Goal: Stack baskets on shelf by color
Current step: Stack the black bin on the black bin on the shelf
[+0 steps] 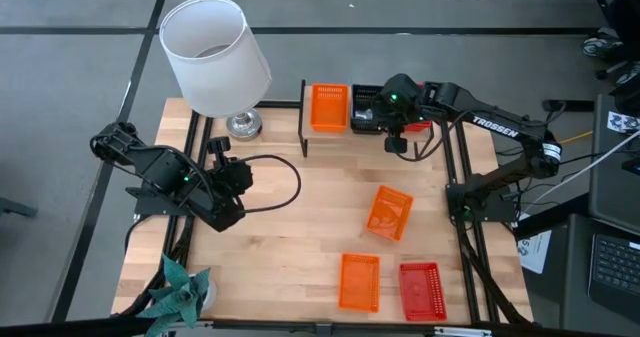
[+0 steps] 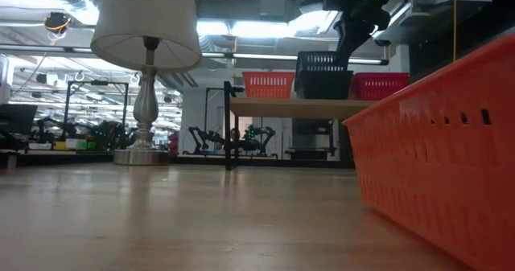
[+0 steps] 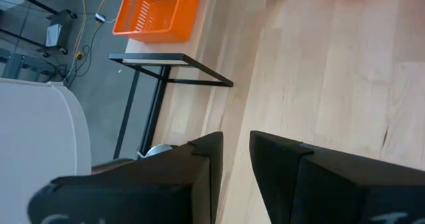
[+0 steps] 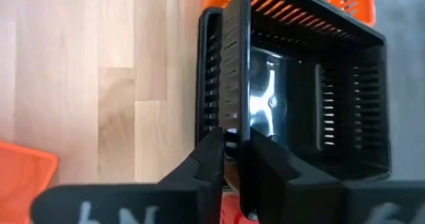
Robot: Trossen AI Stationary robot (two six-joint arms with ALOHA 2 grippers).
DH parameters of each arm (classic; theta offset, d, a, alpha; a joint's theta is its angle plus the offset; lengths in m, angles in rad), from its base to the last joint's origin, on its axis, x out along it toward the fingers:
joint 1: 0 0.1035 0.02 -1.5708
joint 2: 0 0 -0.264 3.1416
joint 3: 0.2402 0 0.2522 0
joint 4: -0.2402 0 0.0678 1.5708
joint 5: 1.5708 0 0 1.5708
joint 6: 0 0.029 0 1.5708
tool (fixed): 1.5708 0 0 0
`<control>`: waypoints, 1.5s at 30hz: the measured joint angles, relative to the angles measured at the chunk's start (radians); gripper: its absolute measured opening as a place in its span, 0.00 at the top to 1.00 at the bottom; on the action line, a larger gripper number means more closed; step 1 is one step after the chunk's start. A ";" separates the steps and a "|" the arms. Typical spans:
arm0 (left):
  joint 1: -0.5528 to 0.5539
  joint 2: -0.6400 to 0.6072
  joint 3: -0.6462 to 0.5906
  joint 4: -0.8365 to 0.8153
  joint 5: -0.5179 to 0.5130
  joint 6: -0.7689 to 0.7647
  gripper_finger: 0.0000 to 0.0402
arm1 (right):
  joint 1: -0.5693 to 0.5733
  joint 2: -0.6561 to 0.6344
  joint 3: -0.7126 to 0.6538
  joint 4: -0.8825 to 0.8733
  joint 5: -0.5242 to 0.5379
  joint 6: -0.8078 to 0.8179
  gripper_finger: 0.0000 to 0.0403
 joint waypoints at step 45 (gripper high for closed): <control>0.000 0.000 0.000 0.001 -0.003 0.001 0.83 | 0.003 -0.001 0.040 0.030 0.070 0.162 0.70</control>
